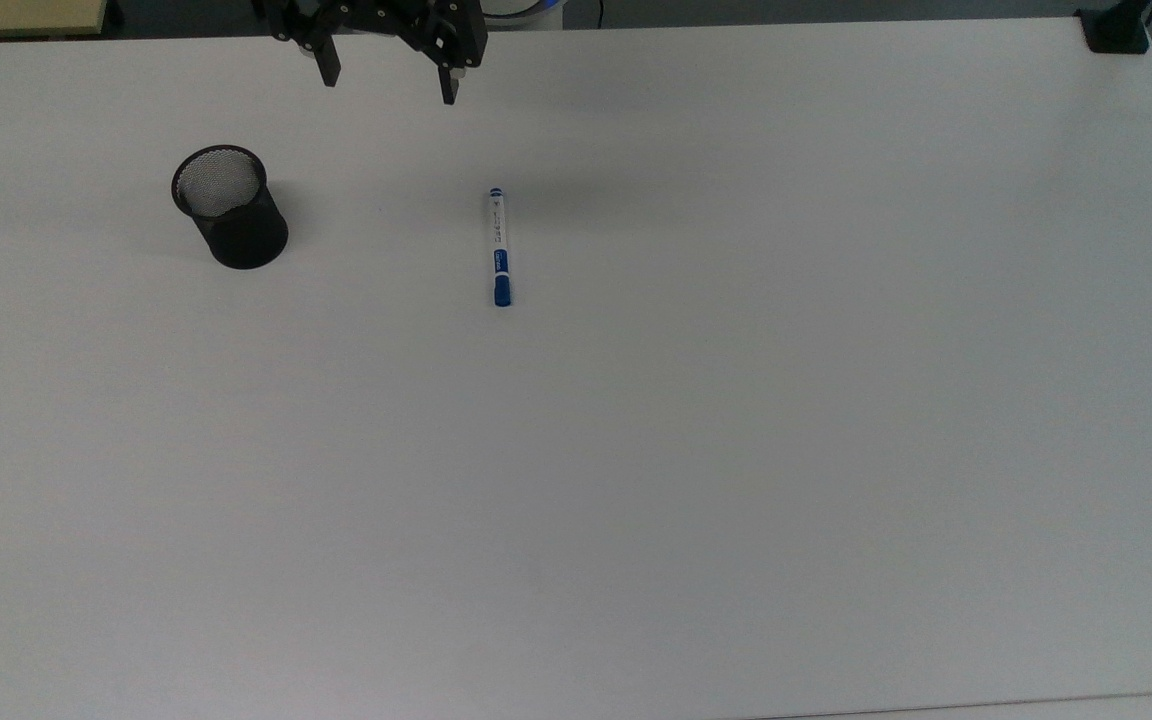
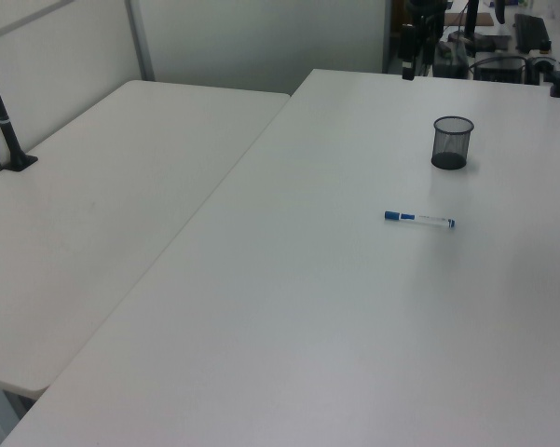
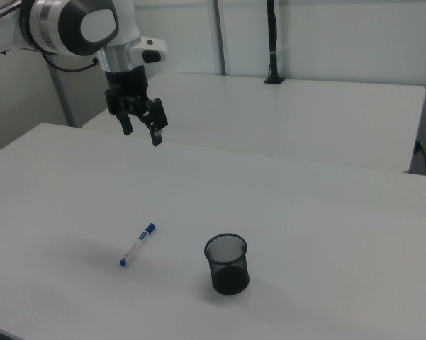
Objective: Remove the marker
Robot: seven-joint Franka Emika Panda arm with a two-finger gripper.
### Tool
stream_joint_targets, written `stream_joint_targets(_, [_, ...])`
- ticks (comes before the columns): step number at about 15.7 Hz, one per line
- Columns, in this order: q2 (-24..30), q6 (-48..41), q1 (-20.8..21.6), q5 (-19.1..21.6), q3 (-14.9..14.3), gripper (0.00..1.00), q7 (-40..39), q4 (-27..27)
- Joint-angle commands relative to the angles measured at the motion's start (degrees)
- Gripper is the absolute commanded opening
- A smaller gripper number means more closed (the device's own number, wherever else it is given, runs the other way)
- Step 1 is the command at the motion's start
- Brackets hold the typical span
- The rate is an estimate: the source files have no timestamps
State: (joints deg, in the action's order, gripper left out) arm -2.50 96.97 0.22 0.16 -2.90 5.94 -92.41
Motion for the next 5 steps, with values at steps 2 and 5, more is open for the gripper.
stream_joint_targets(2, [1.6,-0.8,-0.6,-0.8,0.9,1.00,0.6,-1.8])
stream_joint_targets(5, [1.7,-1.4,-0.7,-0.8,0.9,1.00,0.7,-1.8])
